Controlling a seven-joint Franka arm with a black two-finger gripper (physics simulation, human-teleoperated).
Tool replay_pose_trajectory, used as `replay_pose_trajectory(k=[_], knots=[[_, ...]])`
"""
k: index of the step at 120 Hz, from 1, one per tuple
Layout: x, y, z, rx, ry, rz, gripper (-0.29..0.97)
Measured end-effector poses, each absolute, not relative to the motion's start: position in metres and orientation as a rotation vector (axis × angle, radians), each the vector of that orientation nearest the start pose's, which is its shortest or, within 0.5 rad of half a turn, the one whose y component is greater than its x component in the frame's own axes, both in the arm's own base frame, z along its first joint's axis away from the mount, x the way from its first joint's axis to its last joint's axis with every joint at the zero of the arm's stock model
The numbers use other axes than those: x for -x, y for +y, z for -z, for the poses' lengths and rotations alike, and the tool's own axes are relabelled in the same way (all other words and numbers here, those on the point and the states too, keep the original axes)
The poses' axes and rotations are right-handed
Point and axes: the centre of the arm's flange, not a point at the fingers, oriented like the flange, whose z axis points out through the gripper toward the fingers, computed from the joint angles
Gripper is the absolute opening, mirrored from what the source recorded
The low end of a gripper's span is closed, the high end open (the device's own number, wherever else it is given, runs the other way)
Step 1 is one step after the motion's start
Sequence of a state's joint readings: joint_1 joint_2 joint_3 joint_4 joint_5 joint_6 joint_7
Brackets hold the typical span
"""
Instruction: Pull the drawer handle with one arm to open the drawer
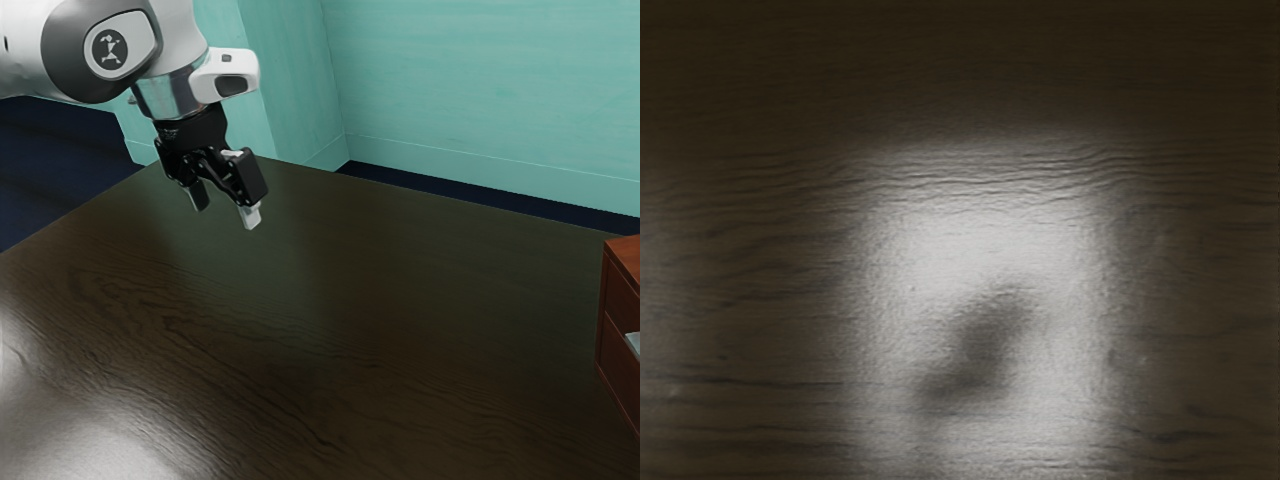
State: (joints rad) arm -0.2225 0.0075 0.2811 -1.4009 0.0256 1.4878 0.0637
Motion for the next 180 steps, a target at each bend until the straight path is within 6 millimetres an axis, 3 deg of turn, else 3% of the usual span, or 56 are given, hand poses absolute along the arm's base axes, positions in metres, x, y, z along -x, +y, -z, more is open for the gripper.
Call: replay_pose_trajectory(k=[28,38,51,64,89,117,132,153,162,170,180], knots=[[-0.544,0.029,-0.695,3.133,0.011,0.126,0.68],[-0.537,0.024,-0.714,3.172,-0.013,0.162,0.68],[-0.507,0.02,-0.77,3.216,-0.076,0.299,0.68],[-0.495,0.027,-0.78,3.265,-0.238,0.298,0.68],[-0.509,0.012,-0.742,3.378,-0.486,0.135,0.68],[-0.536,0.004,-0.693,3.444,-0.798,0.115,0.66],[-0.542,-0.005,-0.687,3.464,-0.927,0.17,0.64],[-0.542,-0.049,-0.685,3.414,-0.948,0.331,0.61],[-0.542,-0.087,-0.68,3.403,-0.889,0.376,0.6],[-0.553,-0.113,-0.664,3.414,-0.886,0.378,0.61],[-0.563,-0.124,-0.636,3.423,-0.956,0.359,0.61]])
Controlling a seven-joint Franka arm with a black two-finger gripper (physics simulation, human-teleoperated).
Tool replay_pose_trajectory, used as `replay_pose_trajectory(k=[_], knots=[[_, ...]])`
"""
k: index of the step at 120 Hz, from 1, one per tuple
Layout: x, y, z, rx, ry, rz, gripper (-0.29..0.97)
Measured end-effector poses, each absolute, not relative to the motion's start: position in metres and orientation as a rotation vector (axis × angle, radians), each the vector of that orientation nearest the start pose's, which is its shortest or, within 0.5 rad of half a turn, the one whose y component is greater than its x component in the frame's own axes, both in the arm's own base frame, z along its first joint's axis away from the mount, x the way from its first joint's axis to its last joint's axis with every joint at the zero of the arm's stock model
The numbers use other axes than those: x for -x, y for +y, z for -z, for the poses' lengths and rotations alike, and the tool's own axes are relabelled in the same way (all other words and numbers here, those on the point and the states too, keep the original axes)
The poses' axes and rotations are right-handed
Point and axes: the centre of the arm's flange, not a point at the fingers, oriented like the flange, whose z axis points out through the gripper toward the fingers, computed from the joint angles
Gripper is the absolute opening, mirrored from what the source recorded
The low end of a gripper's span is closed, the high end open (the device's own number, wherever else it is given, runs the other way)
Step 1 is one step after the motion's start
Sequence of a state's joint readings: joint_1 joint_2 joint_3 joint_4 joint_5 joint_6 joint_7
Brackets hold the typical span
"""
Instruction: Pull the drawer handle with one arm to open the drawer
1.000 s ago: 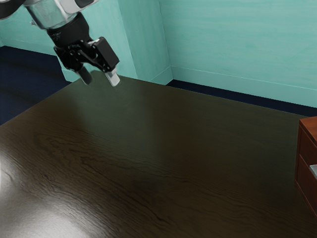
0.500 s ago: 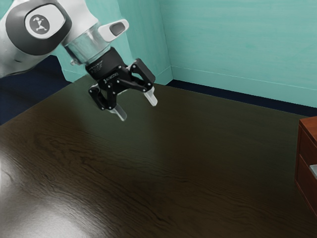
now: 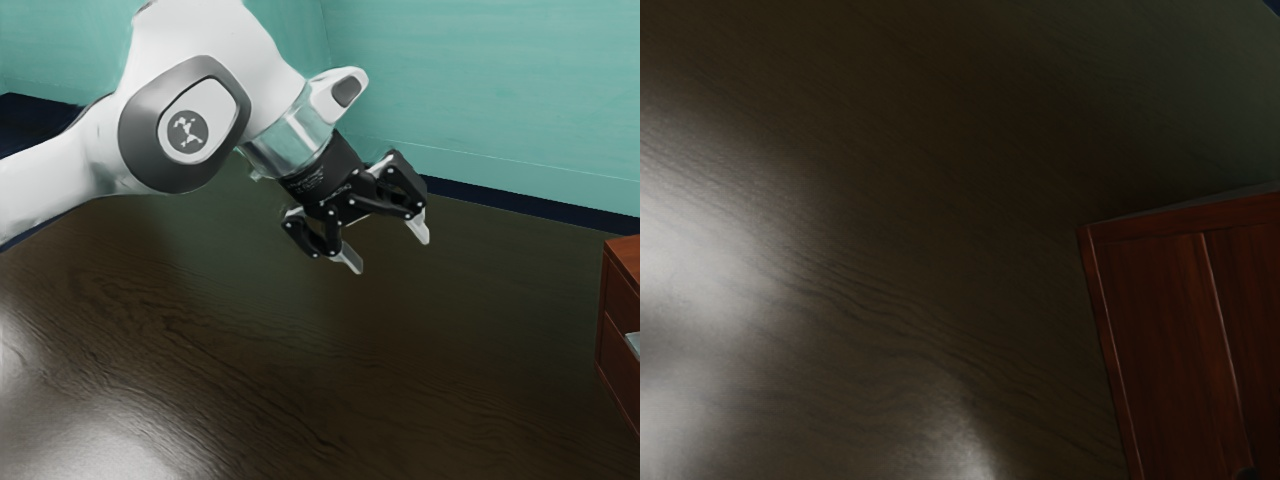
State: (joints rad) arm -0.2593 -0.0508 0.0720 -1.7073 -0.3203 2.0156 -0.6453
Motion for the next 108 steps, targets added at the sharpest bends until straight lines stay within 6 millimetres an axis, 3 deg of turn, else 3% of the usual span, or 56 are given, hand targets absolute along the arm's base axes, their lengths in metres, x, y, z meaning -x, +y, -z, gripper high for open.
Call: replay_pose_trajectory(k=[12,29,48,63,80,108], knots=[[-0.57,-0.129,-0.617,3.423,-1.051,0.423,0.58],[-0.568,-0.141,-0.634,3.479,-1.172,0.534,0.61],[-0.553,-0.196,-0.639,3.547,-1.177,0.538,0.61],[-0.531,-0.227,-0.615,3.552,-1.199,0.486,0.58],[-0.532,-0.223,-0.598,3.512,-1.344,0.492,0.5],[-0.536,-0.22,-0.591,3.47,-1.509,0.483,0.42]])
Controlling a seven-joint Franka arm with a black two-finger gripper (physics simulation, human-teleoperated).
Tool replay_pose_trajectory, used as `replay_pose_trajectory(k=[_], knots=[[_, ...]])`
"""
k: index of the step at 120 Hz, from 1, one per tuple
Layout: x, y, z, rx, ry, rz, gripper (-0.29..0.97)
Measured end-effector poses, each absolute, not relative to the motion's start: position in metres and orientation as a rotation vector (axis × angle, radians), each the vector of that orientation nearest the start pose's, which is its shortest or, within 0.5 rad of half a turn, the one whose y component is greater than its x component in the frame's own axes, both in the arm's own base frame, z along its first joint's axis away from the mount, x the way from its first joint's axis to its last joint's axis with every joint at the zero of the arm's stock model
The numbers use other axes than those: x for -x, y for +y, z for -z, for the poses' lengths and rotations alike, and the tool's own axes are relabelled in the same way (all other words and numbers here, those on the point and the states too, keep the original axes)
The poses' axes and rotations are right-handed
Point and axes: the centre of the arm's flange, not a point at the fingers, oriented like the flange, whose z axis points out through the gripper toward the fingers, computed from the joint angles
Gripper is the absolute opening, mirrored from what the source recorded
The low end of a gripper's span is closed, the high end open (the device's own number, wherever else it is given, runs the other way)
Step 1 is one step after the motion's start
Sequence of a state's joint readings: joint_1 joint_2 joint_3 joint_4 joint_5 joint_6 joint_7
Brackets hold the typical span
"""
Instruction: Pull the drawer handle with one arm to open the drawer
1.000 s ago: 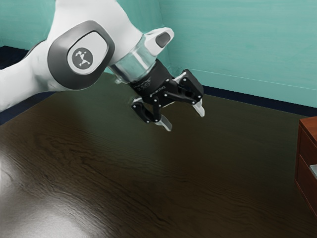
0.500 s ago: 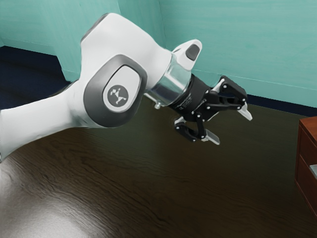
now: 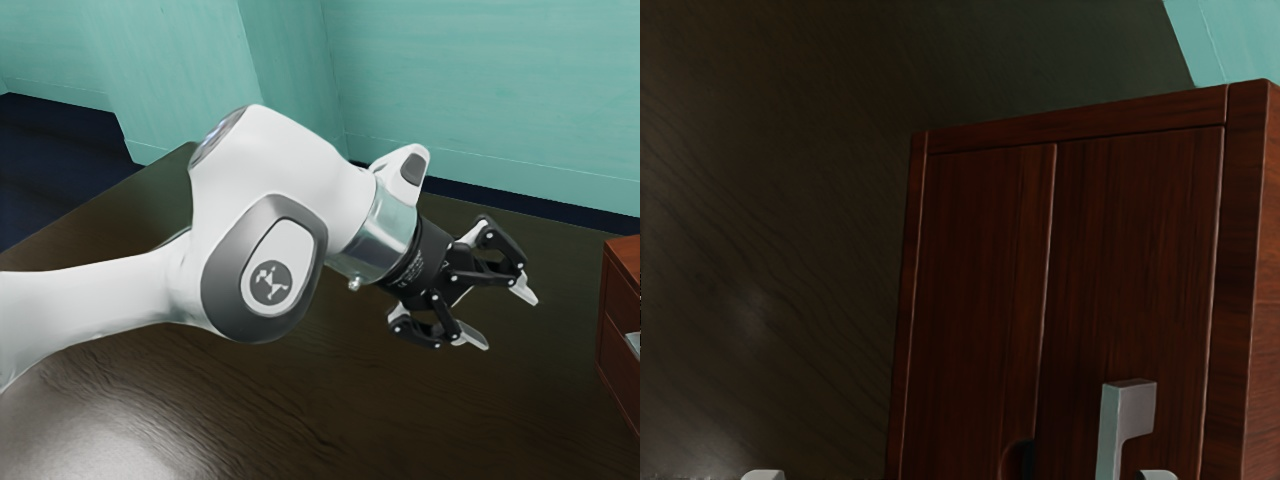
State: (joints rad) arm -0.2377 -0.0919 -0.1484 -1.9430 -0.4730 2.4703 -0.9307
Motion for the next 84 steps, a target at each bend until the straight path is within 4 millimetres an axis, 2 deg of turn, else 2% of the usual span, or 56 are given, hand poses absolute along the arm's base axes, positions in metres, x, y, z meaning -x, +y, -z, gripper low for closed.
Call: replay_pose_trajectory(k=[17,28,45,58,66,84], knots=[[-0.535,-0.223,-0.597,-2.281,0.988,-0.307,0.41],[-0.529,-0.237,-0.612,-2.339,0.952,-0.331,0.4],[-0.525,-0.254,-0.603,-2.38,0.969,-0.28,0.4],[-0.528,-0.256,-0.594,-2.373,1.014,-0.241,0.4],[-0.53,-0.254,-0.599,-2.356,1.032,-0.245,0.39],[-0.551,-0.269,-0.597,-2.33,1.041,-0.236,0.38]])
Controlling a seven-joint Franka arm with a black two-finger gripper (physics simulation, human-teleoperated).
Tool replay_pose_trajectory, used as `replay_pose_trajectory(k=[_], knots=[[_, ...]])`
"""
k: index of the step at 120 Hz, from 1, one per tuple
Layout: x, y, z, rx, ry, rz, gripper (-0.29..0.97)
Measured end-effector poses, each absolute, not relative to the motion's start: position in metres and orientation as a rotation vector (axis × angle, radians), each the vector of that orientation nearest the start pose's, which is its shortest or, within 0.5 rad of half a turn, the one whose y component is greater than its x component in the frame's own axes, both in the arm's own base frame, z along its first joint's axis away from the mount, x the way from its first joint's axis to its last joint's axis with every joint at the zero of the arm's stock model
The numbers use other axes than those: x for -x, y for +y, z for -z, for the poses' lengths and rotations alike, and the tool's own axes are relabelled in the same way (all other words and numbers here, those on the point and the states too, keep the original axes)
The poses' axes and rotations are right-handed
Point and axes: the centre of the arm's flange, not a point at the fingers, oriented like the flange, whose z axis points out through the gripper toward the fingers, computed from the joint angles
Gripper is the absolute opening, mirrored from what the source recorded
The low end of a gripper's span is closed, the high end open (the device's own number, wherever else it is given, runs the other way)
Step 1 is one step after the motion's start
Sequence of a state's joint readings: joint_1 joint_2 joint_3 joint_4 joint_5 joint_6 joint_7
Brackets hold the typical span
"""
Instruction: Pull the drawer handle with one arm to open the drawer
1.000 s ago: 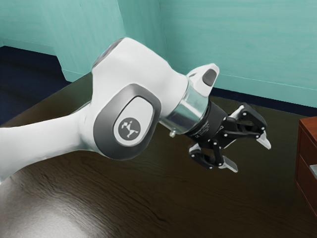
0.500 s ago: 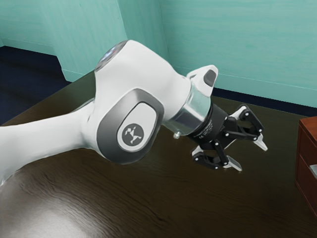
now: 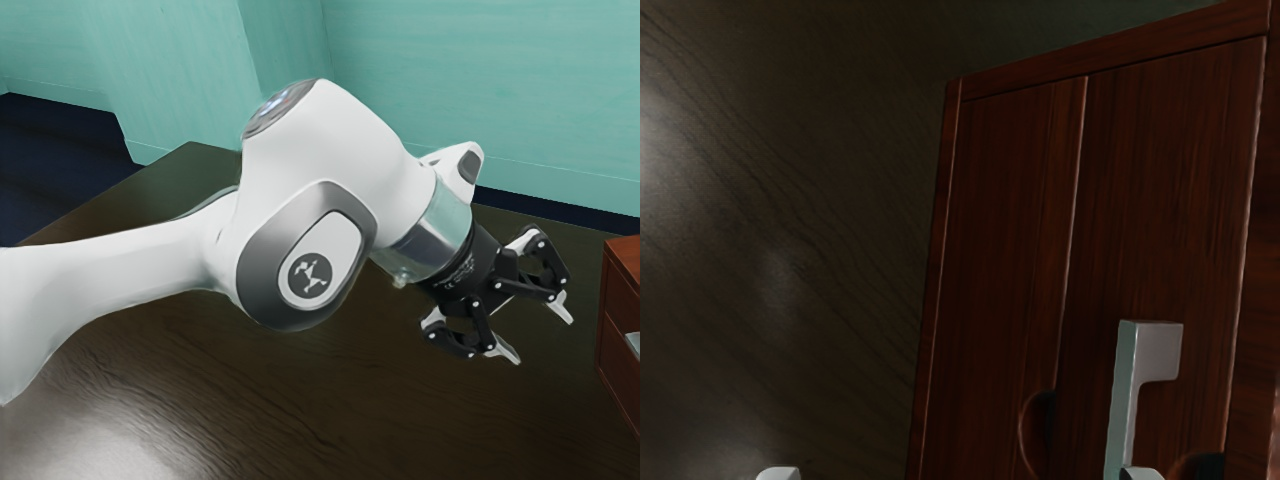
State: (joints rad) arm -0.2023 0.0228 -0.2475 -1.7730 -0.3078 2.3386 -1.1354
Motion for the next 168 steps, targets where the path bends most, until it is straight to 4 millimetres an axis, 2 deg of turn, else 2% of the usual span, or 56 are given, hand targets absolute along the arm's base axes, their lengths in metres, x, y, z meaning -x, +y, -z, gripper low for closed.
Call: replay_pose_trajectory(k=[10,25,39,46,67,130,168], knots=[[-0.56,-0.286,-0.587,-2.327,1.032,-0.216,0.38],[-0.552,-0.318,-0.58,-2.335,0.986,-0.201,0.36],[-0.553,-0.333,-0.565,-2.34,0.985,-0.177,0.35],[-0.559,-0.334,-0.556,-2.334,0.998,-0.172,0.34],[-0.575,-0.338,-0.554,-2.315,0.995,-0.211,0.31],[-0.578,-0.349,-0.537,-2.324,1.002,-0.207,0.12],[-0.575,-0.348,-0.541,-2.331,0.998,-0.224,0.02]])
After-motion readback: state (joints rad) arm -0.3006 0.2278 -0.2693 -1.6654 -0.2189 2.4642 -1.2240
